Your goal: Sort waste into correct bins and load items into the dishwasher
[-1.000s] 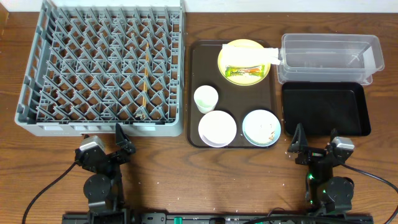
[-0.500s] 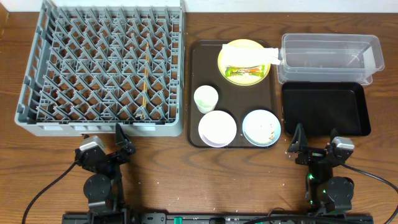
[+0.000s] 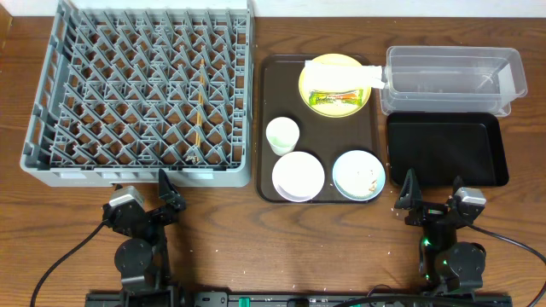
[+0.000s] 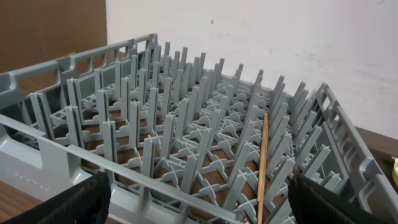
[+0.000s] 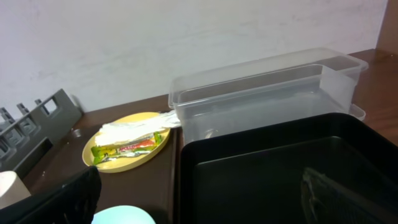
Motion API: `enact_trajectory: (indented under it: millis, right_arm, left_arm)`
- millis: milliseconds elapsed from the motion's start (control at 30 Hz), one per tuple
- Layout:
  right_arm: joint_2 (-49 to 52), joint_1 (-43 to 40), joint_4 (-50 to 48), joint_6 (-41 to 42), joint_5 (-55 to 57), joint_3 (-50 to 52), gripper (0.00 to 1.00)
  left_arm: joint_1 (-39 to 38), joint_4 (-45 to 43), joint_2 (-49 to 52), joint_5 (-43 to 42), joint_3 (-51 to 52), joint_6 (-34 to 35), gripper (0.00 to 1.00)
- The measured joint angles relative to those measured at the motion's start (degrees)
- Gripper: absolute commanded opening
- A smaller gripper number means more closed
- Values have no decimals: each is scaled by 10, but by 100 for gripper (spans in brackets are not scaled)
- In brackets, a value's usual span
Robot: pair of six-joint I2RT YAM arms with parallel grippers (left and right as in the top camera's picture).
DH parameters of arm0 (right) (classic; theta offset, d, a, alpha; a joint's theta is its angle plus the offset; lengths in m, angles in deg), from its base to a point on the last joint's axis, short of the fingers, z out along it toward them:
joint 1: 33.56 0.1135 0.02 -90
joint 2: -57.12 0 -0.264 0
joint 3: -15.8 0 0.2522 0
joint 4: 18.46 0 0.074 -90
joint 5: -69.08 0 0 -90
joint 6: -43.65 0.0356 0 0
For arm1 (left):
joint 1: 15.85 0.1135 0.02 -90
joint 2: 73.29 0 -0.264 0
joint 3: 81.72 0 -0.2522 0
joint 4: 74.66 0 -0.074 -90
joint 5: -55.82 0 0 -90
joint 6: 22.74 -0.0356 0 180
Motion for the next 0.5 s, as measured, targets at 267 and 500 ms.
enact_trajectory:
  millis: [267,500]
  right_arm:
    - [0,0,4,26,-39,0,99]
    - [26,0,4,57,-117,-6,99]
  left_arm:
    - [0,0,0,0,0,0,92]
    - [0,0,0,0,0,0,92]
